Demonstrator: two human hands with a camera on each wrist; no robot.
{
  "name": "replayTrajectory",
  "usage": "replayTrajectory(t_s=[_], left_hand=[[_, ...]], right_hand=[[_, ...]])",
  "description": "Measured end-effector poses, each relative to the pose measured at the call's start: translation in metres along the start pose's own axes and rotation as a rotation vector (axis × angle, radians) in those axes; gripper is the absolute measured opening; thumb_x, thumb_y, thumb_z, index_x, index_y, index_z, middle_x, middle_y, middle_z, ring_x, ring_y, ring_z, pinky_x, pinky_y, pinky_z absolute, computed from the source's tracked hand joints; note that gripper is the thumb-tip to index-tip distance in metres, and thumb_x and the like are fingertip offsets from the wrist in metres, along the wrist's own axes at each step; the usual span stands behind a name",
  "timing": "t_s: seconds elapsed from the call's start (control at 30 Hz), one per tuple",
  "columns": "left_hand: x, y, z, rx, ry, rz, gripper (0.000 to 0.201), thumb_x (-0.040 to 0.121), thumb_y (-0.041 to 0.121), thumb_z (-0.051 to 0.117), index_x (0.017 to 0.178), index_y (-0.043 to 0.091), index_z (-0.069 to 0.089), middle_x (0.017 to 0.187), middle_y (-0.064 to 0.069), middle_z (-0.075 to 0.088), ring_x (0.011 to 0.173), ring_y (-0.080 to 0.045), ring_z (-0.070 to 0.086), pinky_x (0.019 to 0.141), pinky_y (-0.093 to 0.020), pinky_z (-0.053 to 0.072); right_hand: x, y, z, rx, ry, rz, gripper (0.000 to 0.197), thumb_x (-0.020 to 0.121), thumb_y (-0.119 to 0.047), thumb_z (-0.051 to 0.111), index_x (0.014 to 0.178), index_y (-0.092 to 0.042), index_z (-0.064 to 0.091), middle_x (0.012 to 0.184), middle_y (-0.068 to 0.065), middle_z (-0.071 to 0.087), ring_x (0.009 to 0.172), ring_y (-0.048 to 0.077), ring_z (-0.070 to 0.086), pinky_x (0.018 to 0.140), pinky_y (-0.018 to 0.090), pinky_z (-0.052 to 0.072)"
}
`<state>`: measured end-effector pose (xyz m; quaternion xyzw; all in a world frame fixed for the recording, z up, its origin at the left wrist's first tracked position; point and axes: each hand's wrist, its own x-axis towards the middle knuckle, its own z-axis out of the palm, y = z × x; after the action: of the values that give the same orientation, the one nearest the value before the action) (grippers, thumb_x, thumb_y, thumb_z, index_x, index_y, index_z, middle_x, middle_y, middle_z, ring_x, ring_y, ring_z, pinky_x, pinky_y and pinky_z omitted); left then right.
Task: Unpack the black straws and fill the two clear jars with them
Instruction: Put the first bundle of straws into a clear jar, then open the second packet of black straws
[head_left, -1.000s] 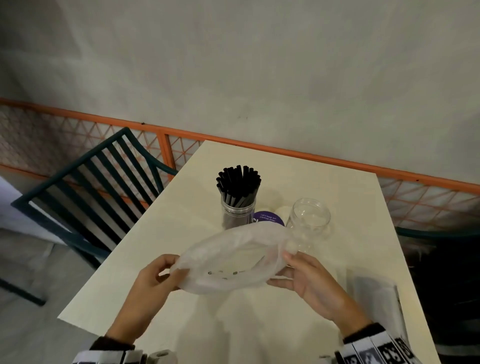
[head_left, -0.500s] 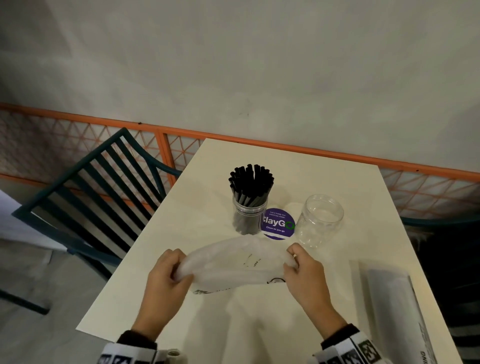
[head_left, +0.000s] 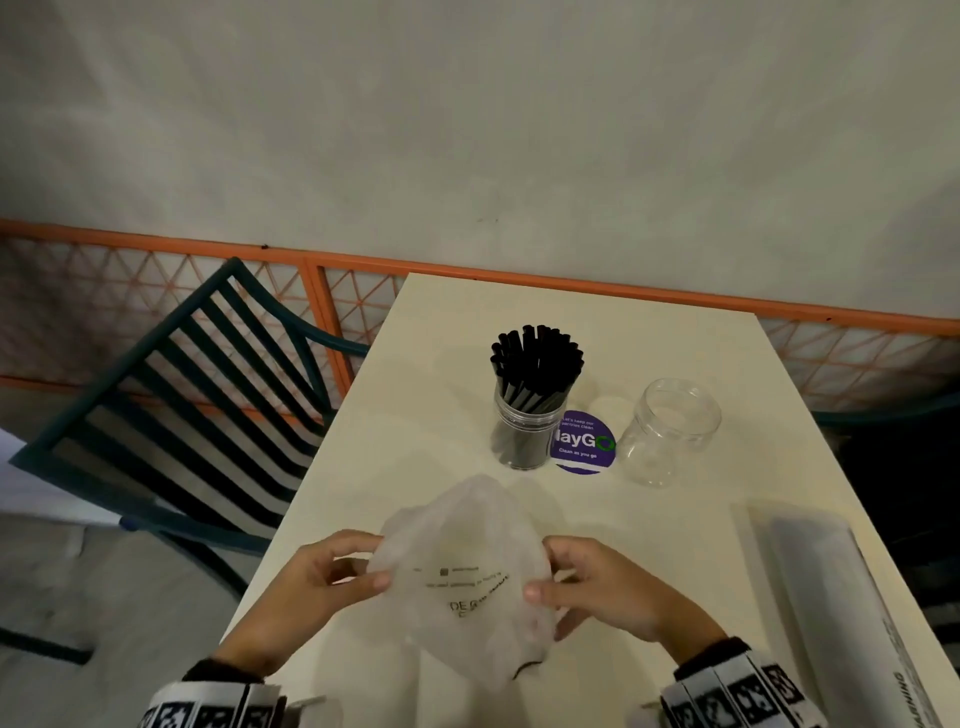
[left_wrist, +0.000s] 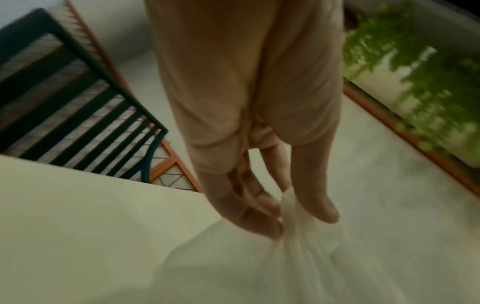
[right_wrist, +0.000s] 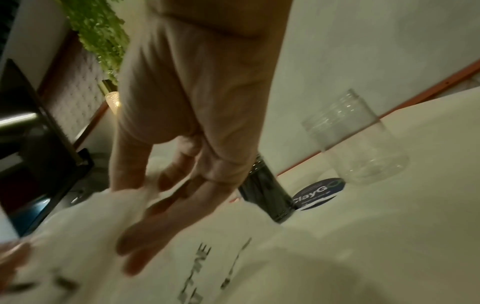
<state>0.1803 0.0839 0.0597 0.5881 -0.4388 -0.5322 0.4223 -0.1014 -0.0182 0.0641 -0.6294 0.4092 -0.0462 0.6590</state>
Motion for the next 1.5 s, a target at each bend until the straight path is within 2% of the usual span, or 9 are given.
replayTrajectory(t_s=[0.13, 0.3, 0.47, 0.57, 0.63, 0.8, 1.0, 1.13, 1.5], left_hand=[[0.008, -0.007, -0.009, 0.233, 0.174, 0.182, 0.018, 0.067, 0.010, 0.075, 0.070, 0.018, 0.059, 0.070, -0.002, 0.057, 0.059, -0.014, 0.050, 0.055, -0.018, 0.044], [0.015, -0.017, -0.010, 0.508, 0.367, 0.389, 0.034, 0.059, -0.002, 0.051, 0.058, 0.027, 0.033, 0.055, 0.014, 0.040, 0.049, -0.004, 0.030, 0.045, -0.013, 0.025], [0.026, -0.048, -0.019, 0.624, 0.220, 0.123, 0.041, 0.064, -0.008, 0.054, 0.055, 0.024, 0.030, 0.049, 0.010, 0.043, 0.048, -0.010, 0.034, 0.048, -0.018, 0.026], [0.025, -0.060, -0.028, 0.875, -0.002, 0.050, 0.038, 0.073, 0.004, 0.056, 0.060, 0.032, 0.033, 0.064, 0.011, 0.044, 0.059, -0.008, 0.041, 0.057, -0.019, 0.035], [0.023, -0.062, -0.033, 0.993, -0.115, 0.041, 0.029, 0.078, 0.022, 0.062, 0.071, 0.038, 0.039, 0.079, 0.015, 0.041, 0.074, -0.007, 0.045, 0.067, -0.017, 0.036], [0.020, -0.062, -0.021, 1.041, 0.046, 0.232, 0.038, 0.073, 0.039, 0.070, 0.106, 0.034, 0.054, 0.104, 0.010, 0.045, 0.092, -0.011, 0.052, 0.080, -0.016, 0.038], [0.037, -0.108, -0.005, 1.338, -0.088, 0.239, 0.069, 0.089, 0.062, 0.017, 0.142, 0.020, 0.026, 0.157, -0.011, -0.002, 0.134, -0.031, 0.024, 0.109, -0.033, 0.020], [0.036, -0.120, -0.004, 1.337, -0.194, 0.070, 0.070, 0.088, 0.066, 0.014, 0.129, 0.018, 0.045, 0.138, -0.015, 0.048, 0.120, -0.034, 0.047, 0.109, -0.029, 0.018], [0.027, -0.023, 0.039, 0.988, -0.018, 0.231, 0.058, 0.075, 0.063, 0.037, 0.101, 0.022, 0.068, 0.102, 0.009, 0.067, 0.080, -0.004, 0.060, 0.063, -0.022, 0.049]], right_hand=[[0.021, 0.003, 0.019, -0.269, 0.562, -0.221, 0.029, 0.074, -0.005, 0.055, 0.054, -0.018, 0.038, 0.055, -0.007, 0.038, 0.050, 0.006, 0.042, 0.045, 0.034, 0.041], [0.024, 0.011, 0.039, -0.639, 0.908, -0.256, 0.012, 0.074, -0.025, 0.036, 0.066, -0.024, 0.027, 0.060, -0.008, 0.031, 0.051, 0.013, 0.033, 0.045, 0.024, 0.026], [0.021, 0.037, 0.052, -0.939, 0.568, -0.212, 0.051, 0.075, -0.073, 0.043, 0.110, -0.035, 0.043, 0.107, -0.001, 0.051, 0.101, 0.018, 0.044, 0.084, 0.031, 0.042], [0.027, 0.036, 0.066, -0.956, 0.319, -0.149, 0.059, 0.082, -0.075, 0.030, 0.133, -0.047, 0.027, 0.150, -0.004, 0.019, 0.138, 0.016, 0.002, 0.114, 0.034, 0.002], [0.043, 0.040, 0.076, -1.010, 0.278, -0.148, 0.049, 0.091, -0.064, 0.015, 0.138, -0.052, 0.014, 0.156, -0.009, 0.003, 0.144, 0.015, -0.007, 0.113, 0.034, -0.015], [0.072, 0.062, 0.093, -1.194, 0.202, 0.129, 0.056, 0.095, -0.044, -0.001, 0.126, -0.041, 0.046, 0.124, -0.004, 0.064, 0.111, 0.019, 0.063, 0.086, 0.046, 0.052], [0.071, 0.072, 0.098, -1.249, 0.118, 0.079, 0.046, 0.093, -0.048, 0.019, 0.129, -0.038, 0.044, 0.130, -0.004, 0.060, 0.115, 0.018, 0.060, 0.090, 0.048, 0.050], [0.060, 0.073, 0.088, -1.151, 0.036, -0.131, 0.064, 0.092, -0.050, 0.001, 0.135, -0.025, 0.042, 0.146, 0.001, 0.042, 0.137, 0.017, 0.032, 0.108, 0.057, 0.019], [-0.062, 0.123, -0.071, -0.634, 1.282, 0.073, 0.025, 0.078, -0.005, 0.064, 0.104, -0.004, 0.062, 0.102, 0.018, 0.064, 0.095, 0.035, 0.059, 0.085, 0.038, 0.047]])
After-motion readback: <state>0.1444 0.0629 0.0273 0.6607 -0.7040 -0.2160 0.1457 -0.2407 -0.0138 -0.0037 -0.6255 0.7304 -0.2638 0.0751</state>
